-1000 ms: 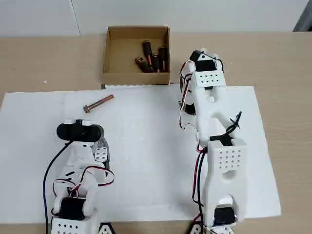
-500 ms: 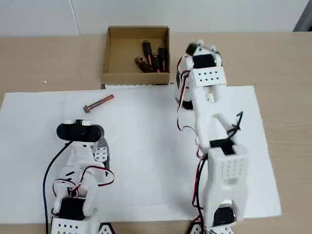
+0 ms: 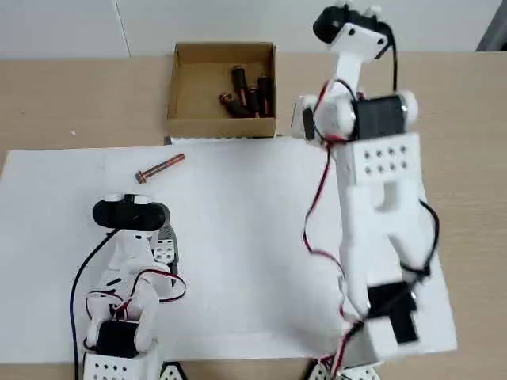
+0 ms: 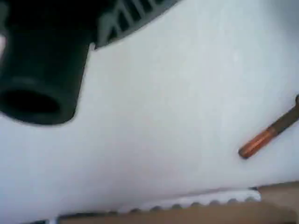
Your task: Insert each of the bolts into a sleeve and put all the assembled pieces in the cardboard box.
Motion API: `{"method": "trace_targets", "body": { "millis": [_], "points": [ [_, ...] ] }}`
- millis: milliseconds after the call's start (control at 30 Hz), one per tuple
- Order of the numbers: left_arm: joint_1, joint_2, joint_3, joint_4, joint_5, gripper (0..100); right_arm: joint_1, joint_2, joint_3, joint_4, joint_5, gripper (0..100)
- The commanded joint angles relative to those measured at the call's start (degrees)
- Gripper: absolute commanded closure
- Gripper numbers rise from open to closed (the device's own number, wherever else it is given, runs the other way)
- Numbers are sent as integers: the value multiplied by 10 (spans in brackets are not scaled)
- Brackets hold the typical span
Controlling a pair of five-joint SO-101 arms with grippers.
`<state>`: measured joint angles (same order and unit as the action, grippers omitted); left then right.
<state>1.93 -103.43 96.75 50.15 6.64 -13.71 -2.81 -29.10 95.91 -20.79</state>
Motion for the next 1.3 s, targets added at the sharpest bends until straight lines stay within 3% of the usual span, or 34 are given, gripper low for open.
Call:
{"method": "trace_targets", "body": {
  "millis": [0, 367, 667, 733, 900, 1100, 1267],
  "points": [
    [0, -5, -4, 4, -4, 993, 0, -141, 97, 0, 5, 996],
    [-4, -4, -33, 8, 52, 993, 3, -490, 477, -65, -16, 996],
    [-6, 33, -217, 137, 66, 993, 35, -672, 696, -112, -20, 996],
    [-20, 91, -265, 134, 72, 993, 51, -691, 724, -115, -19, 996],
    [-40, 334, -424, 126, 166, 993, 78, -723, 769, -115, -21, 996],
    [-41, 607, -629, 170, 244, 993, 107, -748, 774, -115, -21, 996],
    [-39, 755, -751, 213, 354, 993, 134, -751, 774, -115, -22, 996]
  ]
}}
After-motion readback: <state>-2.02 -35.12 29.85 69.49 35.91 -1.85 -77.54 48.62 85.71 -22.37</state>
